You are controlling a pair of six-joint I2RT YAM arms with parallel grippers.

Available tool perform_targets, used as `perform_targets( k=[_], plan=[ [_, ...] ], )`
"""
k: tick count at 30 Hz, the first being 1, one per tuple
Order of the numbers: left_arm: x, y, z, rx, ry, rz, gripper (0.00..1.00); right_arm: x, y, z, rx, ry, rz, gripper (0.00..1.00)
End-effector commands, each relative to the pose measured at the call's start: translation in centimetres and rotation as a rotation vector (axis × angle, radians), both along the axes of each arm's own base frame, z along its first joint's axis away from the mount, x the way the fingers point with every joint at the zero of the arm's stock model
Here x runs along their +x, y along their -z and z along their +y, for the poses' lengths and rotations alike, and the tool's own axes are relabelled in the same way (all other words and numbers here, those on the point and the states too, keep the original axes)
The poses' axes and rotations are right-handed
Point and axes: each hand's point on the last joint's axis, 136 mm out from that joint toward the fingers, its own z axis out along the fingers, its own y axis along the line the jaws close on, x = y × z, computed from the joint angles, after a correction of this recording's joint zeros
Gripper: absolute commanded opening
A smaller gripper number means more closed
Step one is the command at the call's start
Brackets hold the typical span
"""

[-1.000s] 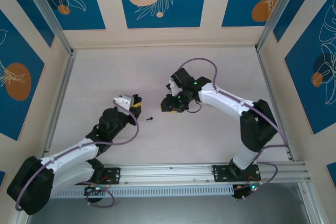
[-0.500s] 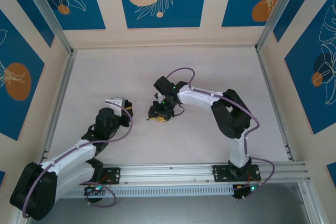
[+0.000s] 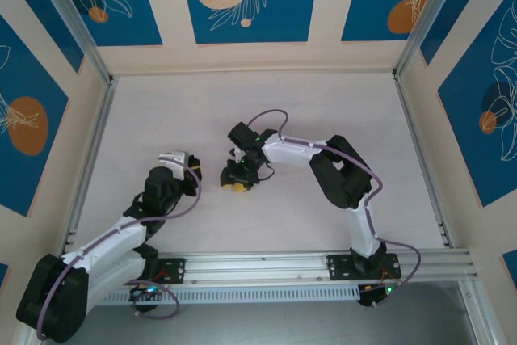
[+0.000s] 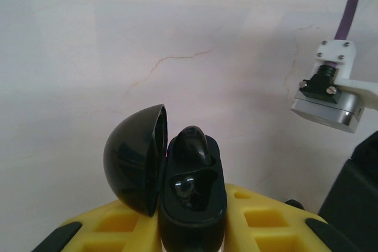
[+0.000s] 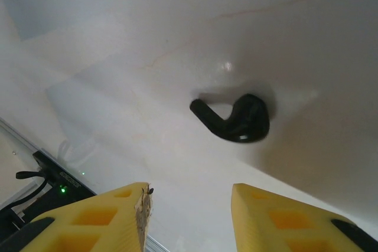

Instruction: Insert wireless bluetooth earbuds into charging case

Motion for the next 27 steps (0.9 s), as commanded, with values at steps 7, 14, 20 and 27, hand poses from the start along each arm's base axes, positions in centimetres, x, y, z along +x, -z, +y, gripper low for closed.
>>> perform_targets(
  k=[7,14,20,27],
  plan=[
    [-0.3,-0.1,0.4,-0.019,-0.008,0.0,0.27,1.7,0.5,0.6,-0.014,0.01,-0.008,0.4],
    [-0.3,-0.2,0.5,-0.012,-0.007,-0.004,0.27,3.4,1.0,-0.3,-0.071,0.017,-0.062,0.4],
    [-0.3,-0.2,0.5,-0.009,-0.008,-0.005,0.27,4.4,1.1,-0.4,-0.093,-0.002,-0.089,0.4],
    [-0.4,-0.1,0.7,0.008,-0.011,0.001,0.27,3.8,-0.8,-2.3,-0.206,-0.092,-0.168,0.4]
  ],
)
